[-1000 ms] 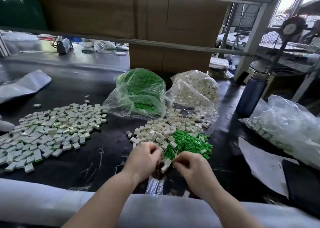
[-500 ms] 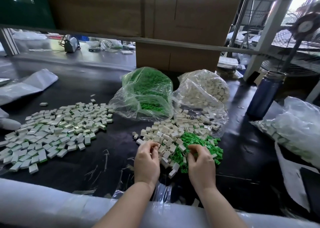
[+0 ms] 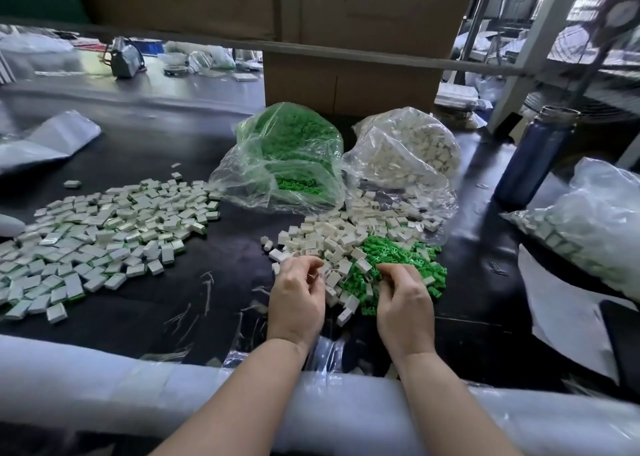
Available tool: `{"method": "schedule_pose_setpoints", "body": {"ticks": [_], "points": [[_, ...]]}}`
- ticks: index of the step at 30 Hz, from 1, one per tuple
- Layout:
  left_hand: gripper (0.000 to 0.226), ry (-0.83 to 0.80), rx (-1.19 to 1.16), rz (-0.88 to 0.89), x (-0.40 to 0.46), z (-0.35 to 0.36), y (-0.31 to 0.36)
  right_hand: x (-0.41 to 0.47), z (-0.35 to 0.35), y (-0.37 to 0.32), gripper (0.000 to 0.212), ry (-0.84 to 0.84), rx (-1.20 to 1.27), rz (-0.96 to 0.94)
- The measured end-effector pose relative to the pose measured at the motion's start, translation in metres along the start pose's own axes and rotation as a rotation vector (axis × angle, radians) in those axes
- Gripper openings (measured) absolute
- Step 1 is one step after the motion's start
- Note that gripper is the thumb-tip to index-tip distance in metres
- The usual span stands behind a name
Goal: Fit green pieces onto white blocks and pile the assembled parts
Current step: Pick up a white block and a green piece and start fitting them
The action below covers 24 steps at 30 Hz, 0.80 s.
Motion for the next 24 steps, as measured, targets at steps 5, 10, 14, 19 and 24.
{"method": "schedule_pose_setpoints", "body": {"ticks": [5, 10, 14, 19, 24], "points": [[0.019, -0.125, 0.025, 0.011, -0.008, 0.006, 0.006, -0.001, -0.003, 0.004, 0.018, 0.018, -0.057, 0.037], [0.021, -0.236, 0.150, -0.001, -0.015, 0.015, 0.009, -0.003, 0.001, 0.007, 0.018, -0.047, -0.120, 0.089], [0.017, -0.296, 0.179, 0.002, -0.018, 0.020, 0.010, -0.004, 0.005, 0.011, 0.017, -0.116, -0.180, 0.145], [0.016, -0.305, 0.114, 0.004, -0.016, 0.021, 0.009, -0.005, 0.007, 0.013, 0.020, -0.147, -0.232, 0.143], [0.016, -0.281, 0.070, 0.048, -0.014, 0.021, 0.010, -0.004, 0.009, 0.016, 0.018, -0.163, -0.264, 0.136]]}}
Point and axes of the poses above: each hand's wrist, its own x-axis towards the middle knuckle, its own z-axis out of the palm, y = z × x, the point moved 9 cm from there along x, towards the middle knuckle, and after that the axes turned 4 degrees about -x, right-handed, at the moved point
